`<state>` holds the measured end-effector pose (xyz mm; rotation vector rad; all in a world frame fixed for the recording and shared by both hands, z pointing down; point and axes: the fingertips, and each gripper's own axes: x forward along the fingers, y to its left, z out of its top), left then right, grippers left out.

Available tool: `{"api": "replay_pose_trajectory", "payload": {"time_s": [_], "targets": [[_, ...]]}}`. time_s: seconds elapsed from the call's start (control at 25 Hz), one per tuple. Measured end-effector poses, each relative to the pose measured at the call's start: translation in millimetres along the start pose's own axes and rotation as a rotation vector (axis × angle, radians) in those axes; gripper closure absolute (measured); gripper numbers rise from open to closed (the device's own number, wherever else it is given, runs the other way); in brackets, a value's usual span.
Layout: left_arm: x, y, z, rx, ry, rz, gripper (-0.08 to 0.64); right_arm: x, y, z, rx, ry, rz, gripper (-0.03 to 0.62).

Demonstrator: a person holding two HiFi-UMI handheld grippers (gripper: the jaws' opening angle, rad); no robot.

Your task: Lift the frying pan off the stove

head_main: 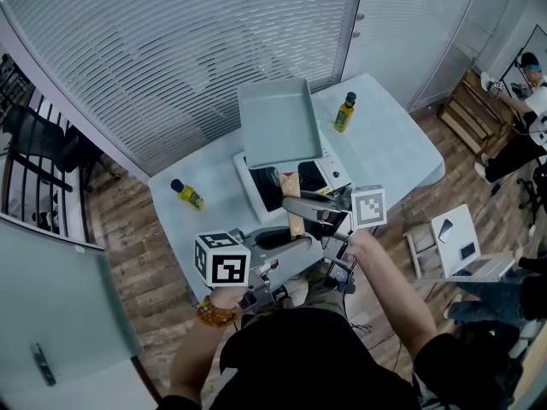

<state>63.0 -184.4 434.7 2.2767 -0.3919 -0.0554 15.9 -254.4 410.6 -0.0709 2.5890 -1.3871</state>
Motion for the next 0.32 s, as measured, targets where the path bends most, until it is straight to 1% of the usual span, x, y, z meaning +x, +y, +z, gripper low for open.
{"api": "replay_pose_trajectory", "payload": {"time_s": [0.32], "targets": [[1.9, 6.4, -2.8, 0.003, 0.004, 0.007, 0.388, -1.1, -8.1, -1.6, -0.015, 0.019, -0.017, 0.394]]}}
